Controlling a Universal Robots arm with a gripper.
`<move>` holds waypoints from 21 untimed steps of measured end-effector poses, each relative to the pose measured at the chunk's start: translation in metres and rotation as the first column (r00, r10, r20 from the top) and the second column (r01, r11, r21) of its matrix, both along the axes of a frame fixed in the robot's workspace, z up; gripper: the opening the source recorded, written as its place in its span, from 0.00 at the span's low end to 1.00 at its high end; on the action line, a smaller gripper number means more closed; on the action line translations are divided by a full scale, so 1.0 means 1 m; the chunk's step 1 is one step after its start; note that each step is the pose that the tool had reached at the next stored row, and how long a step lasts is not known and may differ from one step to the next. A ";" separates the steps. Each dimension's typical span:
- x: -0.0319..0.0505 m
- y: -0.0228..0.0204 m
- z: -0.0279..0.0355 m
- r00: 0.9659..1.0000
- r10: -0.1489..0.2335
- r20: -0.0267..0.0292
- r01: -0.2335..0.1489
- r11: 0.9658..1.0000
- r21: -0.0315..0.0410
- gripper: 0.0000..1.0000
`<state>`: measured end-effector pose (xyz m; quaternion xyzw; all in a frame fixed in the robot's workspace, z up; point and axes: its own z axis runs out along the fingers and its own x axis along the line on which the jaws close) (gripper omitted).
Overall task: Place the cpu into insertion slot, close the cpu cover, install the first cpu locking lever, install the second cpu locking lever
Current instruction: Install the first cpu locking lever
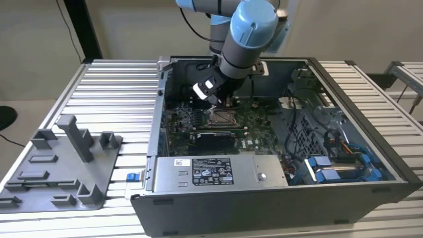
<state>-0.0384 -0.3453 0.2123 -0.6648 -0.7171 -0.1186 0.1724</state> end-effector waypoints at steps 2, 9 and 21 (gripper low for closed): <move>-0.0001 0.0000 0.0099 1.000 0.000 -0.001 0.000 1.000 0.000 0.00; -0.0053 -0.0011 0.0236 1.000 0.000 -0.002 0.000 1.000 0.001 0.00; -0.0277 -0.0051 0.0179 1.000 -0.001 0.004 0.001 1.000 0.001 0.00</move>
